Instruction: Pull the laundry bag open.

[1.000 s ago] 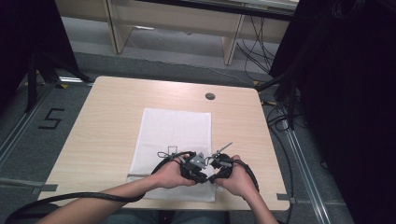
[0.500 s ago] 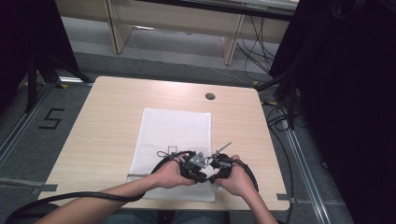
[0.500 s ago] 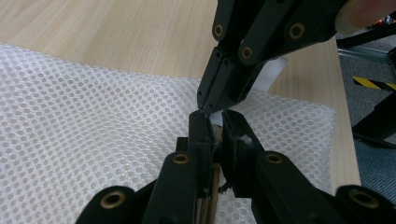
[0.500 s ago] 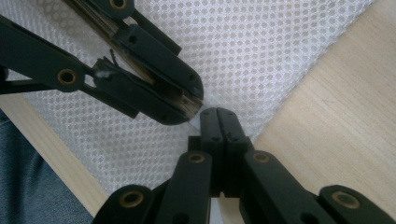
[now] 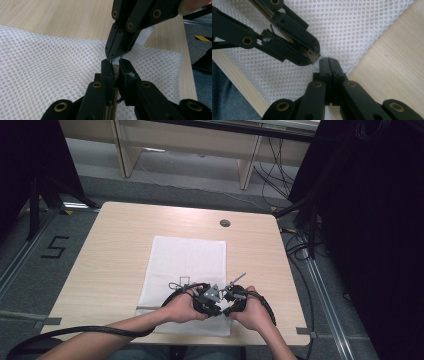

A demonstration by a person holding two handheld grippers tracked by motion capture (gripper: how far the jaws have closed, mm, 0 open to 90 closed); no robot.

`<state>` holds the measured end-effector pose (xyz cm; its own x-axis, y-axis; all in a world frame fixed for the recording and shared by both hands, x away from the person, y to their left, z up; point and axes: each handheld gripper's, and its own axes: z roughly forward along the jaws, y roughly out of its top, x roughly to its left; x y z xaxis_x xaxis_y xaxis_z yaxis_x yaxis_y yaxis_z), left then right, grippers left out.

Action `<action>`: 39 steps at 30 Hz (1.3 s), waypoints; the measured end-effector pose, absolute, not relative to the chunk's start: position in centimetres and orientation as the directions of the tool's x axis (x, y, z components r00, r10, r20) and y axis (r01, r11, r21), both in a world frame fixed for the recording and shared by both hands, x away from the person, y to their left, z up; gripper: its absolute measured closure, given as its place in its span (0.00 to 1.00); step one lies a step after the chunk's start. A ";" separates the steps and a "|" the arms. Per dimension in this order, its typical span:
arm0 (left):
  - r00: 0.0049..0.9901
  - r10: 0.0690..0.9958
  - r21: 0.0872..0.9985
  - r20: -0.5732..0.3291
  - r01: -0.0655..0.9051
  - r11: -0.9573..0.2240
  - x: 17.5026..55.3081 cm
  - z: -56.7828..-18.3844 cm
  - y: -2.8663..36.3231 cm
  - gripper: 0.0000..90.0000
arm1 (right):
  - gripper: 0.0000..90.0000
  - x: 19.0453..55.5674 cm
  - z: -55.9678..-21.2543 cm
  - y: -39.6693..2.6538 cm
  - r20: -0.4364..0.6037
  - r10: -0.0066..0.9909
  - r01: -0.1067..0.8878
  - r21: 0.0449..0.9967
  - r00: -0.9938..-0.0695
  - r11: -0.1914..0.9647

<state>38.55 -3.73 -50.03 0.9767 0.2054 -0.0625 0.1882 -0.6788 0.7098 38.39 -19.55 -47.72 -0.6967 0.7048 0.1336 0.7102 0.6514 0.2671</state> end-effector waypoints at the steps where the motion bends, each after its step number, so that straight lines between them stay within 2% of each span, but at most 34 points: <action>1: 0.980 0.192 0.710 -0.049 0.169 -0.684 38.7 -50.0 -3.7 0.91 | 1.00 38.4 -47.7 -19.5 0.136 0.703 0.709 0.265 -0.698 0.653; 4: 0.980 0.194 0.710 -0.052 0.173 -0.682 38.6 -50.0 -3.8 0.91 | 1.00 38.4 -47.7 -19.6 0.117 0.689 0.690 0.275 -0.716 0.670; 9: 0.981 0.193 0.675 -0.010 0.149 -0.722 38.7 -49.7 -3.2 0.91 | 1.00 38.4 -47.7 -19.5 0.112 0.689 0.689 0.271 -0.716 0.672; 14: 0.974 0.217 0.695 -0.060 0.197 -0.691 39.0 -49.0 -1.7 0.91 | 1.00 38.5 -47.7 -19.4 0.106 0.685 0.685 0.261 -0.721 0.680; 17: 0.979 0.204 0.690 -0.021 0.162 -0.706 38.8 -48.9 -1.9 0.91 | 1.00 38.5 -47.6 -19.3 0.112 0.693 0.695 0.254 -0.712 0.673; 39: 0.976 0.213 0.702 -0.046 0.183 -0.689 38.5 -49.1 -1.5 0.91 | 1.00 38.4 -47.7 -19.5 0.129 0.700 0.704 0.263 -0.703 0.659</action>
